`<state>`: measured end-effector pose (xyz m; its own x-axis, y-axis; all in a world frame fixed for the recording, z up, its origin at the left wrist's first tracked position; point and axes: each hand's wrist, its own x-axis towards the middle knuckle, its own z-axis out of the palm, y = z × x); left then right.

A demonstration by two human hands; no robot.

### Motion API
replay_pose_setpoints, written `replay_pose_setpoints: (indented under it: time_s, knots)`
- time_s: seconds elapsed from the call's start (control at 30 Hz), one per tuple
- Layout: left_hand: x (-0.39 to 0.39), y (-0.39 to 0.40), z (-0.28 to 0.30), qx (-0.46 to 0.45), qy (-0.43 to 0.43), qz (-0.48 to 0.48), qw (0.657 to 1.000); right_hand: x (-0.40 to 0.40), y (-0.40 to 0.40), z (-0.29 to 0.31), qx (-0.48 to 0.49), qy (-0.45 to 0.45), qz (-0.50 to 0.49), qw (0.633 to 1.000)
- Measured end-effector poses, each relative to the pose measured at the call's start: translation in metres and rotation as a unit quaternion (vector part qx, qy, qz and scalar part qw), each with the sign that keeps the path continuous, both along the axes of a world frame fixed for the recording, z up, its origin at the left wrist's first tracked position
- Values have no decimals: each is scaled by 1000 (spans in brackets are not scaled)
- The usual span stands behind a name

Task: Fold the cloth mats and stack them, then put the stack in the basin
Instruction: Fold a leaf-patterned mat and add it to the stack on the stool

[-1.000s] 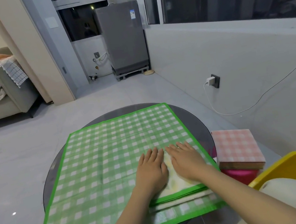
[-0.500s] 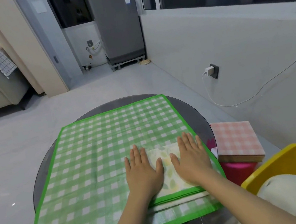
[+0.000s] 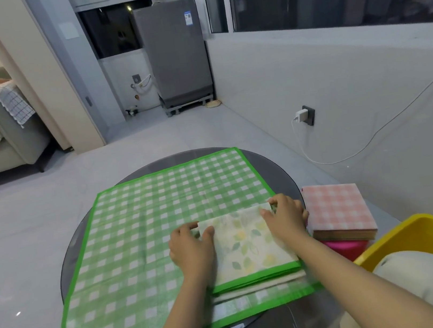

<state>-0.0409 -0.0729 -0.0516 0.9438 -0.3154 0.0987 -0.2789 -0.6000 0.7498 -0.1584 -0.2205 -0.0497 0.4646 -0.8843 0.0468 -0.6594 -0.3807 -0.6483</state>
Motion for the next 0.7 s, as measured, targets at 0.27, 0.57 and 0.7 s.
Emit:
replay_pose_setpoints:
  time_s: [0.27, 0.57, 0.7]
  knots:
    - [3, -4, 54, -204, 204, -99, 952, -37, -28, 42, 144, -198, 59, 968]
    - [-21, -72, 121, -294, 215, -221, 905, -89, -77, 115, 136, -337, 54, 930]
    - [-37, -116, 128, -319, 210, -245, 891, -108, -113, 121, 124, -372, 33, 919]
